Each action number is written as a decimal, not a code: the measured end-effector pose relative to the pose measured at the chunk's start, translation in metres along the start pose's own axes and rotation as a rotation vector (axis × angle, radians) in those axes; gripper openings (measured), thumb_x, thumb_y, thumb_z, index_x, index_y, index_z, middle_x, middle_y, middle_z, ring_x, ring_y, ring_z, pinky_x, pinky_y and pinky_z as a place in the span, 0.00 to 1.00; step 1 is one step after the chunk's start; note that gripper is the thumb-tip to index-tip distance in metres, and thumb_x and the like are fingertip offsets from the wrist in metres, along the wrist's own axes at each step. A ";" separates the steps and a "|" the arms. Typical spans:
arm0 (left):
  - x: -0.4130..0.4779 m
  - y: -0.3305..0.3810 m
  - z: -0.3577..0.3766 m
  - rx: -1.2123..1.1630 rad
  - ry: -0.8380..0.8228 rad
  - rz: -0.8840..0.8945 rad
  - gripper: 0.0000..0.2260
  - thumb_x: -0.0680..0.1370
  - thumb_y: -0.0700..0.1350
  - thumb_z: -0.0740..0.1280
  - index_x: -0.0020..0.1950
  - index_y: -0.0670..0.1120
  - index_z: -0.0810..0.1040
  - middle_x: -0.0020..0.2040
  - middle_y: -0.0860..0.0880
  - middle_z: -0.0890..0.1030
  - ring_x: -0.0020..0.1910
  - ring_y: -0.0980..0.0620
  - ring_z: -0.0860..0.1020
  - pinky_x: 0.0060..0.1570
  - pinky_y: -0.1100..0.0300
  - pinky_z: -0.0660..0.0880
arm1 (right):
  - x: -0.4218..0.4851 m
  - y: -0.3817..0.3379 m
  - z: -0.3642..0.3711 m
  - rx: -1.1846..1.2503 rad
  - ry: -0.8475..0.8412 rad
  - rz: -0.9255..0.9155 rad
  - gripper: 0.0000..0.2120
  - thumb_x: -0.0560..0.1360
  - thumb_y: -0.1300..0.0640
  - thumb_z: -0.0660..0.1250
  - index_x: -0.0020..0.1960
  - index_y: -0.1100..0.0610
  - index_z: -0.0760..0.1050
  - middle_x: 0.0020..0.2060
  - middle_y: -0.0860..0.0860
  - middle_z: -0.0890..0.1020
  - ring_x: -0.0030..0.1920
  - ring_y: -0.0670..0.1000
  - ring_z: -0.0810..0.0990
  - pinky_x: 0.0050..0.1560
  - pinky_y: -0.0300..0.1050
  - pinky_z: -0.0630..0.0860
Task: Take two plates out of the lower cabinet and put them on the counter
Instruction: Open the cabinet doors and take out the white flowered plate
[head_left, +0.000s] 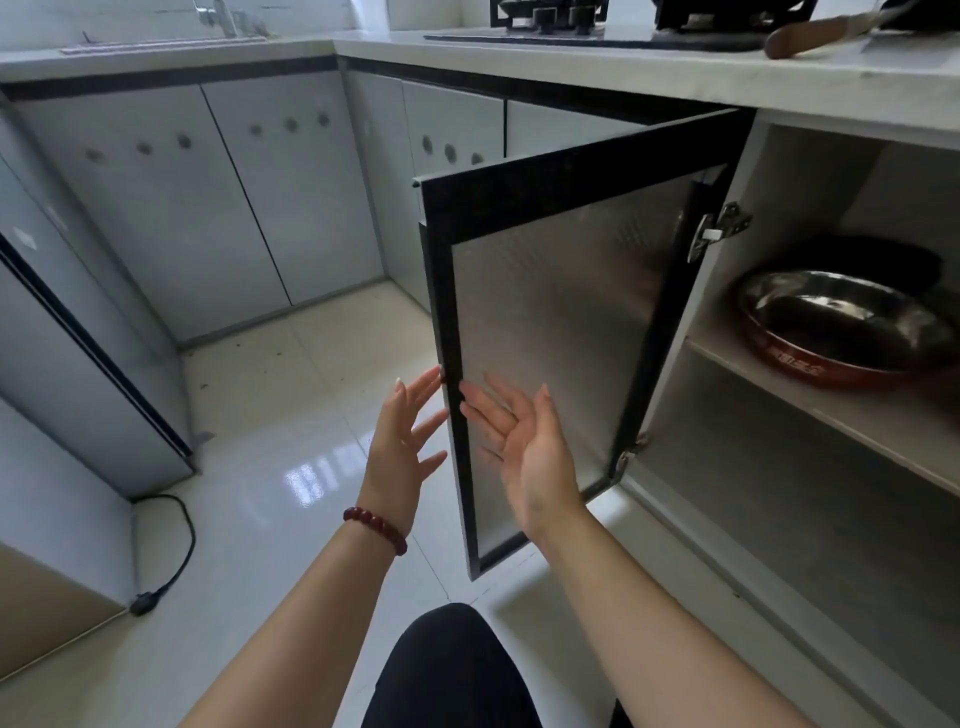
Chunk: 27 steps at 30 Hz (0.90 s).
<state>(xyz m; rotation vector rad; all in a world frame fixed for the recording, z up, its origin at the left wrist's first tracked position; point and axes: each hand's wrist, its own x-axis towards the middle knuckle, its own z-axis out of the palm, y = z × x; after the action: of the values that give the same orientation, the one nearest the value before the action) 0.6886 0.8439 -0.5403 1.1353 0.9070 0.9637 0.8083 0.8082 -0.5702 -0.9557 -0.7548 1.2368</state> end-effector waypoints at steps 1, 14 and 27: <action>0.001 0.001 0.000 -0.015 0.006 -0.002 0.25 0.71 0.65 0.53 0.62 0.58 0.76 0.63 0.62 0.77 0.62 0.55 0.75 0.62 0.43 0.67 | 0.001 -0.001 0.004 0.006 -0.011 -0.005 0.29 0.78 0.37 0.39 0.68 0.48 0.67 0.60 0.42 0.79 0.63 0.43 0.74 0.65 0.50 0.61; -0.009 0.002 0.002 -0.057 -0.009 0.025 0.24 0.71 0.63 0.54 0.60 0.55 0.78 0.62 0.59 0.78 0.62 0.53 0.75 0.61 0.44 0.68 | 0.000 -0.014 -0.007 0.035 -0.020 0.000 0.30 0.77 0.36 0.40 0.69 0.46 0.67 0.64 0.42 0.76 0.65 0.44 0.72 0.66 0.53 0.61; 0.003 -0.016 0.129 -0.034 -0.182 -0.009 0.24 0.71 0.64 0.53 0.58 0.56 0.77 0.64 0.53 0.77 0.64 0.51 0.73 0.55 0.50 0.68 | -0.029 -0.066 -0.105 0.104 0.135 -0.026 0.27 0.78 0.39 0.39 0.65 0.47 0.68 0.62 0.44 0.77 0.63 0.44 0.73 0.66 0.54 0.62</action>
<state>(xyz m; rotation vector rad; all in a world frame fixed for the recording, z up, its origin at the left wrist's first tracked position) 0.8125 0.8046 -0.5324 1.1687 0.7453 0.8504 0.9236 0.7574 -0.5547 -0.9316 -0.5898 1.1653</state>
